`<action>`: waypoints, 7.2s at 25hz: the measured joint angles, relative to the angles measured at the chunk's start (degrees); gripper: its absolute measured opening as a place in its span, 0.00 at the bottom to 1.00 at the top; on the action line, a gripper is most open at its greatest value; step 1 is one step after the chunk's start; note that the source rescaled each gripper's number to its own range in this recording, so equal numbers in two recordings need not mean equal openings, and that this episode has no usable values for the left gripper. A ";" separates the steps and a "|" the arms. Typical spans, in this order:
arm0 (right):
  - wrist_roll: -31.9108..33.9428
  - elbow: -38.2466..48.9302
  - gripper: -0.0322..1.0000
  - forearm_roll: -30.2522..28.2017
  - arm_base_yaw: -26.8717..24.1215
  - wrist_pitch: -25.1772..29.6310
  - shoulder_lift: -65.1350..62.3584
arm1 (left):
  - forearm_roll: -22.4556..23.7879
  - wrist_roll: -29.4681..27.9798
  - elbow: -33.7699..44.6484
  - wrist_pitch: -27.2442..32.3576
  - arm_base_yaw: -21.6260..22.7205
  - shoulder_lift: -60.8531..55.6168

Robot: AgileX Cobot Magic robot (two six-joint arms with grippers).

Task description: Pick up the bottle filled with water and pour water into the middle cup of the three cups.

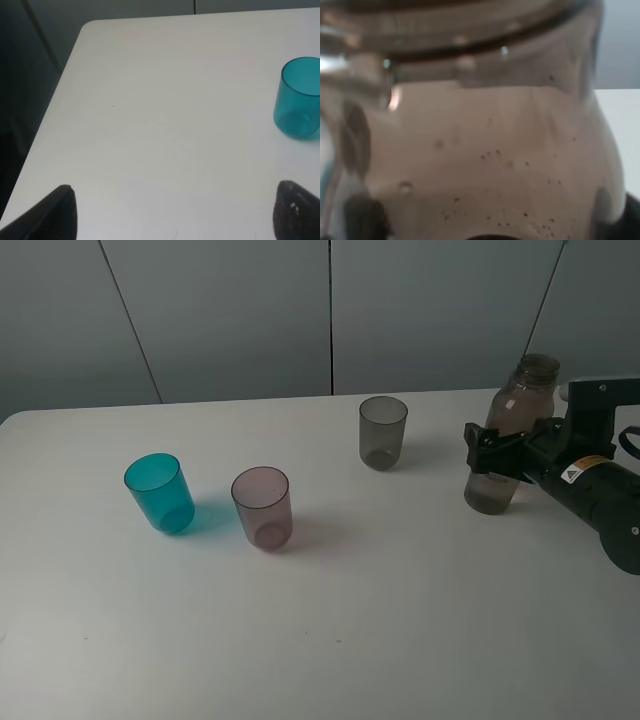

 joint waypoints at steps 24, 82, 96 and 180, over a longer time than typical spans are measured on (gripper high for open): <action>-0.23 -6.32 0.05 -3.77 0.00 28.40 -21.02 | 0.00 -0.34 0.00 0.00 0.00 0.00; -5.47 -50.63 0.05 -50.38 18.23 26.81 12.44 | 0.00 -0.34 0.00 0.00 0.00 0.00; -25.59 -50.63 0.05 -51.31 17.65 26.39 12.44 | 0.00 -0.34 0.00 0.00 0.00 0.00; -72.16 -50.63 0.05 -49.79 19.03 24.31 16.45 | 0.00 0.00 0.00 0.00 0.00 0.00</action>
